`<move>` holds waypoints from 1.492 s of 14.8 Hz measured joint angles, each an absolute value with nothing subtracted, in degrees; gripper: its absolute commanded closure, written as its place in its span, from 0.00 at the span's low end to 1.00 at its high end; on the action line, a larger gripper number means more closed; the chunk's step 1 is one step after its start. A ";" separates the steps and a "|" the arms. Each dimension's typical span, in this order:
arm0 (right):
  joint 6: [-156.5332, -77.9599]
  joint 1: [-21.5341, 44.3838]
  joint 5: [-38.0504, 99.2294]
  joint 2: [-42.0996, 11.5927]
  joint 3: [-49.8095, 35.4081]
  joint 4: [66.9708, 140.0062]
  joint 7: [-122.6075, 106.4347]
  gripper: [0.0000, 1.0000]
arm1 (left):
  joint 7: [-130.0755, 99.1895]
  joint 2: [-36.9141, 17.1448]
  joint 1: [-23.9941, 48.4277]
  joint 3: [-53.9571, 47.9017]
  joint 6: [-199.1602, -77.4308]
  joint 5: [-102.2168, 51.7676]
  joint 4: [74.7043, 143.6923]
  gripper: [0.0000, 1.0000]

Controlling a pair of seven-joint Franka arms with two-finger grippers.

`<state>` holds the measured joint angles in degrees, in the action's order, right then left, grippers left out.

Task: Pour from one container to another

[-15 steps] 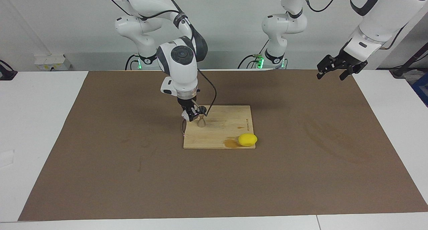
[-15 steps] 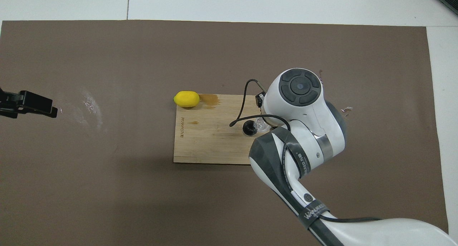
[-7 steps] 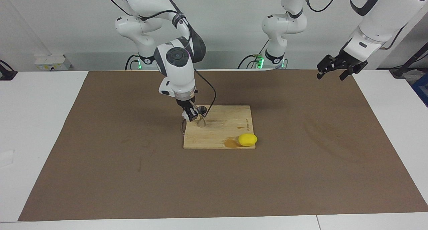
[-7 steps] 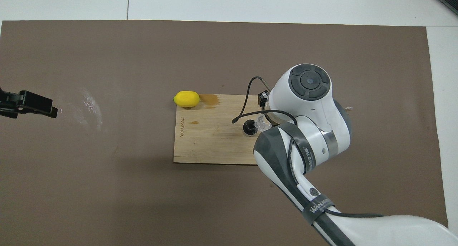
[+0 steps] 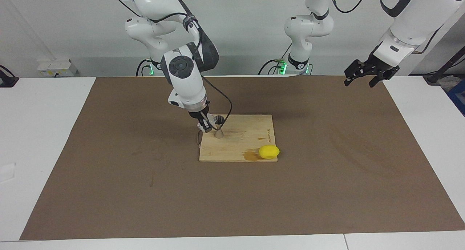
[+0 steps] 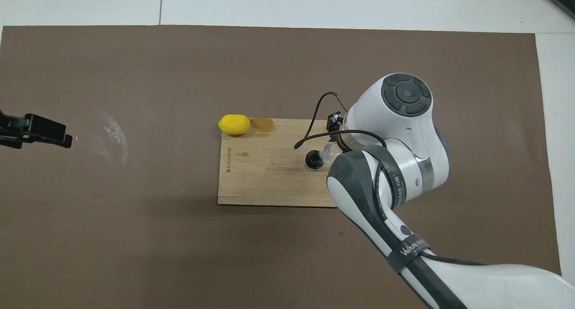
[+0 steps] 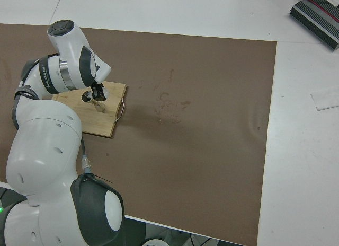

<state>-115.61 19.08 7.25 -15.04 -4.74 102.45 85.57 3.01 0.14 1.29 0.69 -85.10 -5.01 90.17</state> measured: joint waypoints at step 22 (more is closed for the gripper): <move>-113.27 -8.88 33.82 -19.52 -4.54 110.12 52.94 1.00 | 2.88 0.14 2.07 0.49 -85.10 -5.01 90.18 0.00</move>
<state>-113.27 -8.88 33.82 -19.52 -4.54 110.12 52.94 2.88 0.14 2.07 0.49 -85.10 -5.01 90.18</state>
